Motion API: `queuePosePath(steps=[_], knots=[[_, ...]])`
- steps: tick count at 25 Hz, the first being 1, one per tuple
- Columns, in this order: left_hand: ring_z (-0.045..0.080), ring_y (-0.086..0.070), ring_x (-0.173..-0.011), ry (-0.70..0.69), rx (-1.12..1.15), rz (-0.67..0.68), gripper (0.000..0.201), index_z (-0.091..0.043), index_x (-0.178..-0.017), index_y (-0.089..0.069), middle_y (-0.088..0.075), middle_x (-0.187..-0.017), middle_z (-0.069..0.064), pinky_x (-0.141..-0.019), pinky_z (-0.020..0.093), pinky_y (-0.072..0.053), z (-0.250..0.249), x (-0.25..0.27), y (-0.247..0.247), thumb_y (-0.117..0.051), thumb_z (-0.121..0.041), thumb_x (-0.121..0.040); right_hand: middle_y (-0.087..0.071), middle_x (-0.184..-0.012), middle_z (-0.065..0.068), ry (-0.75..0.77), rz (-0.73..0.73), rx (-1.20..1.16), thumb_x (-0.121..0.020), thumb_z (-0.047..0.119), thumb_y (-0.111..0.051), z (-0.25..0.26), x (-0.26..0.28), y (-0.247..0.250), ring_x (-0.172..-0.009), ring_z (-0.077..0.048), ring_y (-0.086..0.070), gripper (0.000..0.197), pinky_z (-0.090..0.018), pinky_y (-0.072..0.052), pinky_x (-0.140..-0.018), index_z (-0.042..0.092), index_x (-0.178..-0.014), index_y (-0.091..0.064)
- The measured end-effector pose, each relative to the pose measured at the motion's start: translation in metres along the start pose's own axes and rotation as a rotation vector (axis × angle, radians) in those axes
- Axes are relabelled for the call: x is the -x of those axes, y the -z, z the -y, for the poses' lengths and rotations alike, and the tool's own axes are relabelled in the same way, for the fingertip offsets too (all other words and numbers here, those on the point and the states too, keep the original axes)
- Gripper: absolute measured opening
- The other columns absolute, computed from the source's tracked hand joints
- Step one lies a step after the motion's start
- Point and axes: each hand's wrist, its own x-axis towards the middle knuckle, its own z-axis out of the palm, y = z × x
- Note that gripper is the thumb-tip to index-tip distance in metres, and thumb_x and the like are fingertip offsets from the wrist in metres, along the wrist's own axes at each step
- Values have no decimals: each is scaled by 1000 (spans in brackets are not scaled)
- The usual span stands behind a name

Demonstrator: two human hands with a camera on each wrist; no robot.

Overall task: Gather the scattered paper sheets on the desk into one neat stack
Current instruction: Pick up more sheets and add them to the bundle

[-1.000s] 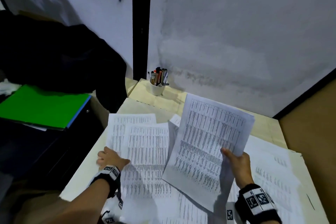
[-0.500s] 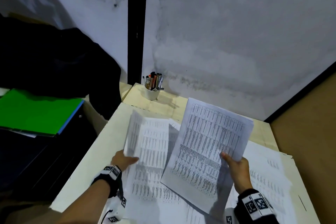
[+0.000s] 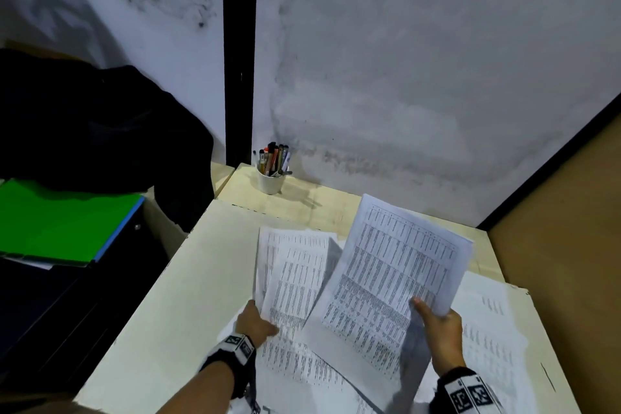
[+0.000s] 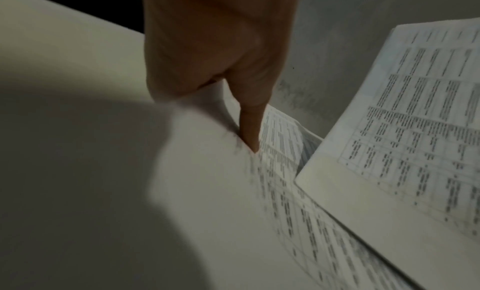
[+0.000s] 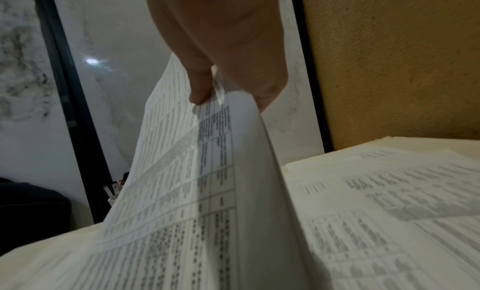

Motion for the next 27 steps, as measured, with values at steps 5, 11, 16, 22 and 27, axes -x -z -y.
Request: queuePosePath(steps=[5,11,16,22,27], knots=[[24,-60,-87,-166,-157,-19,25,1,-106,-61,-67,-103,19,-78,32,-49,-20,11,16,-54,-6,-83,-60,-84,-17,4,-5,29,-83,8,-65,-4,1,10,-77,-29,-56,19,-37,-48,-74,-1,-97,-58],[19,-57,-78,-442,-52,-226,28,-4,-110,-62,-65,-93,12,-70,25,-40,-80,45,88,-46,1,-88,-58,-78,-17,6,29,143,-86,9,-62,-10,-2,21,-68,-25,-52,25,-28,-41,-55,-15,-93,-61],[19,-56,-99,-579,256,-418,28,6,-115,-58,-61,-108,10,-88,34,-43,-120,57,147,-52,0,-88,-58,-83,-15,75,39,165,-88,6,-59,7,-1,21,-80,-25,-52,8,-28,-35,-56,-1,-86,-57],[15,-64,-84,-613,403,-283,27,-1,-115,-56,-65,-99,7,-79,28,-51,-130,74,125,-51,-3,-89,-59,-84,-18,133,80,123,-89,8,-57,32,-9,8,-79,-26,-52,12,-28,-38,-64,-3,-84,-53],[3,-69,-84,-569,381,-73,22,-14,-111,-59,-69,-98,-5,-72,18,-57,-130,79,70,-52,-13,-90,-61,-68,-12,44,319,-64,-89,21,-58,64,3,-6,-58,-21,-52,19,-26,-37,-54,7,-77,-62]])
